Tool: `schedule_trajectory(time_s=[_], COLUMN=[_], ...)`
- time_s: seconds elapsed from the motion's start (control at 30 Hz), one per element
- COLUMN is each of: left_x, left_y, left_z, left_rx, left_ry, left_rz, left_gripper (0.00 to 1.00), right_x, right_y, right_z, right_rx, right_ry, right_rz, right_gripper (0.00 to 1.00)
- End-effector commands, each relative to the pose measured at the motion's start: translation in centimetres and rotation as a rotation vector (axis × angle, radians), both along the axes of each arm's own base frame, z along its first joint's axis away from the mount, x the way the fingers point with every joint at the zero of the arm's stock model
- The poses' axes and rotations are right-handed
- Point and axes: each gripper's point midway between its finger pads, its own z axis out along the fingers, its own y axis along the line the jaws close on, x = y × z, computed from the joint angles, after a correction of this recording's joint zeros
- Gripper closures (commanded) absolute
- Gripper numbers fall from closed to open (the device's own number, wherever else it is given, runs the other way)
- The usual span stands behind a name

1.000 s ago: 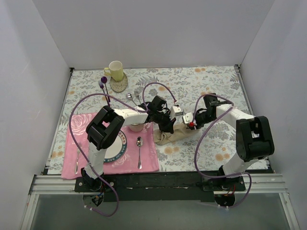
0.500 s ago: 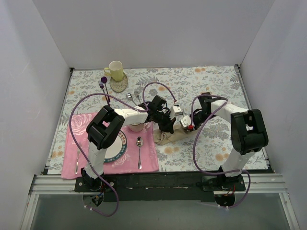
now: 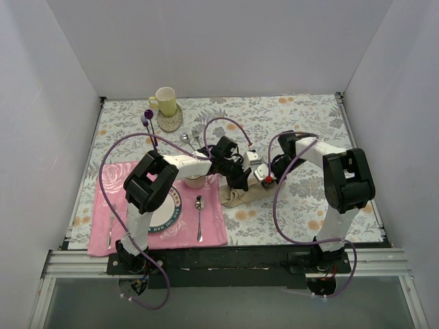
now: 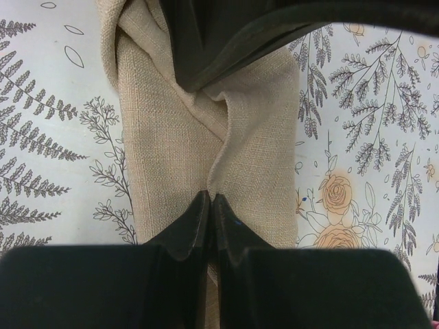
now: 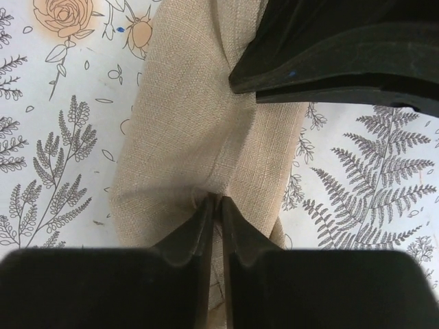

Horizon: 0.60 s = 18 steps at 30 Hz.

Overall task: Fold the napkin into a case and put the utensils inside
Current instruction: Stuff the top corner of the smaller-rectangle-folded napkin into the folded napkin.

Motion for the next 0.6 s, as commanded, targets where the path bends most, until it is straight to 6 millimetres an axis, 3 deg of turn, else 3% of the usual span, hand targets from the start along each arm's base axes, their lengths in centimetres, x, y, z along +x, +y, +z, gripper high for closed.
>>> schedule_trajectory(time_s=[0.0,0.1,0.3,0.57], left_x=[-0.7,-0.7,-0.7,-0.7], left_y=[2.1,2.1,2.3,2.2], left_z=[-3.1,-3.0,-2.9,-2.9], left_rx=[0.109,0.107,0.103,0.1], left_ry=[0.045,0.045,0.046,0.043], left_rz=[0.011,0.012,0.01,0.003], left_gripper=[1.0,1.0,1.0,1.0], right_x=[0.4,1.1,3.5,4.3], right_y=[-0.6,-0.7,0.1,-0.5], right_z=[-0.6,-0.7,1.1,1.6], right_rx=[-0.058,-0.068,-0.035,-0.039], right_ry=[-0.028,-0.039,-0.07,-0.089], right_rz=[0.05,0.027,-0.076,-0.098], right_gripper=[0.92,0.99,0.99,0.99])
